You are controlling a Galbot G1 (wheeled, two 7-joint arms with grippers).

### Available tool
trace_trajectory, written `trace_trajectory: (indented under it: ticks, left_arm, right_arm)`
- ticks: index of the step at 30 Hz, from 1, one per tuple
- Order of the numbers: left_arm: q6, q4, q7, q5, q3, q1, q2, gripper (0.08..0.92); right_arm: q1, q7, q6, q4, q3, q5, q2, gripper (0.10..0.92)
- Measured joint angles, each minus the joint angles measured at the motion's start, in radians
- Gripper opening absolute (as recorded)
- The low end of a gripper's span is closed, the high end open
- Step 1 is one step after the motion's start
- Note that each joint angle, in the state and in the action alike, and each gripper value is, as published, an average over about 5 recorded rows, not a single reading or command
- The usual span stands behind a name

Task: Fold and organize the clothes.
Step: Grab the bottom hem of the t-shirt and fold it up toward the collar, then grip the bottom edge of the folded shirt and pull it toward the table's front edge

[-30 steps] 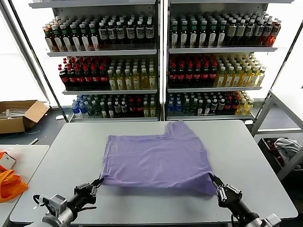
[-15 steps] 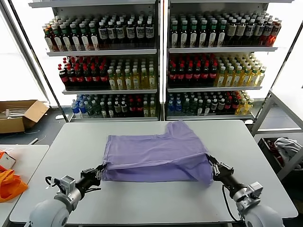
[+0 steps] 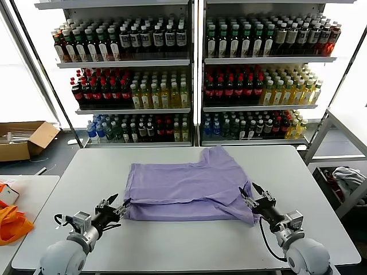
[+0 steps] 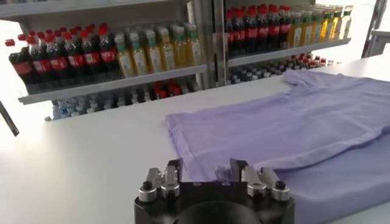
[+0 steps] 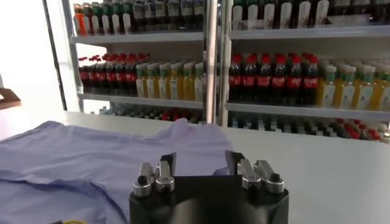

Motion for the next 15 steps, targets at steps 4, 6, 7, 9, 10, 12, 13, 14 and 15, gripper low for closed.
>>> trace_trajectory:
  ticks: [4,6,7,9,10,12,13,14,15]
  left_arm:
    - [0.000,-0.031,-0.017,0.005,0.002,0.046,-0.022,0.787]
    - [0.000,-0.039,-0.023,0.006,0.005,0.061,-0.031,0.814]
    - [0.001,-0.042,-0.026,0.006,0.007,0.066,-0.035,0.817]
    - [0.003,-0.043,-0.033,0.005,0.010,0.073,-0.042,0.821]
    - [0.005,-0.042,-0.036,0.003,0.012,0.076,-0.044,0.822]
    - [0.008,-0.037,-0.042,-0.003,0.013,0.077,-0.050,0.822]
    - [0.010,-0.033,-0.045,-0.007,0.013,0.076,-0.052,0.822]
    - [0.011,-0.028,-0.047,-0.011,0.013,0.074,-0.055,0.822]
    - [0.012,-0.023,-0.048,-0.015,0.012,0.071,-0.057,0.815]
  right_arm:
    - [-0.036,0.039,-0.035,0.018,0.006,-0.007,0.016,0.808]
    - [-0.049,0.053,-0.054,0.025,0.008,-0.006,0.021,0.820]
    - [-0.056,0.060,-0.065,0.028,0.008,-0.004,0.023,0.821]
    - [-0.064,0.073,-0.085,0.031,0.008,-0.001,0.028,0.822]
    - [-0.067,0.080,-0.094,0.032,0.007,0.001,0.031,0.823]
    - [-0.070,0.093,-0.113,0.034,0.006,0.007,0.039,0.823]
    - [-0.072,0.100,-0.121,0.035,0.005,0.011,0.042,0.817]
    - [-0.073,0.106,-0.129,0.036,0.003,0.015,0.045,0.802]
    - [-0.076,0.111,-0.136,0.036,0.001,0.019,0.047,0.788]
